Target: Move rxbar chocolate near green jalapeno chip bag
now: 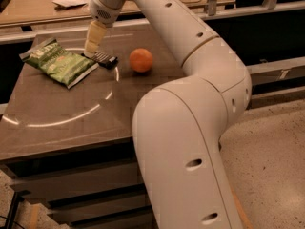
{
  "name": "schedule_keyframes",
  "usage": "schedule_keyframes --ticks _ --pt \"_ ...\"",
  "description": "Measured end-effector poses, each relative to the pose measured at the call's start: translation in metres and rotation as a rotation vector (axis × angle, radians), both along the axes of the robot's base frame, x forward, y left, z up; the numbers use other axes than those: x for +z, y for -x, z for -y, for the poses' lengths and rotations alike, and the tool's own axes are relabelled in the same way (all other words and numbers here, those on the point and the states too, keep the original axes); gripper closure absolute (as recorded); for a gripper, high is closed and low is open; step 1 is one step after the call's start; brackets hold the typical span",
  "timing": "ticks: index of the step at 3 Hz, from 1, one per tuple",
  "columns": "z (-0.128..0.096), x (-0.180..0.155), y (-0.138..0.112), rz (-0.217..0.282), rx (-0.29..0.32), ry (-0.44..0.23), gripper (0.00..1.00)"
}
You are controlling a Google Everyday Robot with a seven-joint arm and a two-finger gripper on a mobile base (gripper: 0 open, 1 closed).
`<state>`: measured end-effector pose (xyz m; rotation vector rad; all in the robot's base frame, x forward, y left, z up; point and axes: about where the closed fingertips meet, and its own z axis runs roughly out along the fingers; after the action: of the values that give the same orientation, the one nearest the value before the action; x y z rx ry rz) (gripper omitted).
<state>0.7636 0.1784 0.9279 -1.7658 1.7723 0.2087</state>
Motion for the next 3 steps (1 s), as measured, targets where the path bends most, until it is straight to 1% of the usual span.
schedule_keyframes --ticks 1,2,3 --pt "0.014 0.025 -0.001 0.019 -0.010 0.027 0.00" --pt "0.039 0.040 -0.003 0.028 -0.046 0.050 0.00" --pt "0.076 0.052 -0.007 0.034 -0.112 0.058 0.00"
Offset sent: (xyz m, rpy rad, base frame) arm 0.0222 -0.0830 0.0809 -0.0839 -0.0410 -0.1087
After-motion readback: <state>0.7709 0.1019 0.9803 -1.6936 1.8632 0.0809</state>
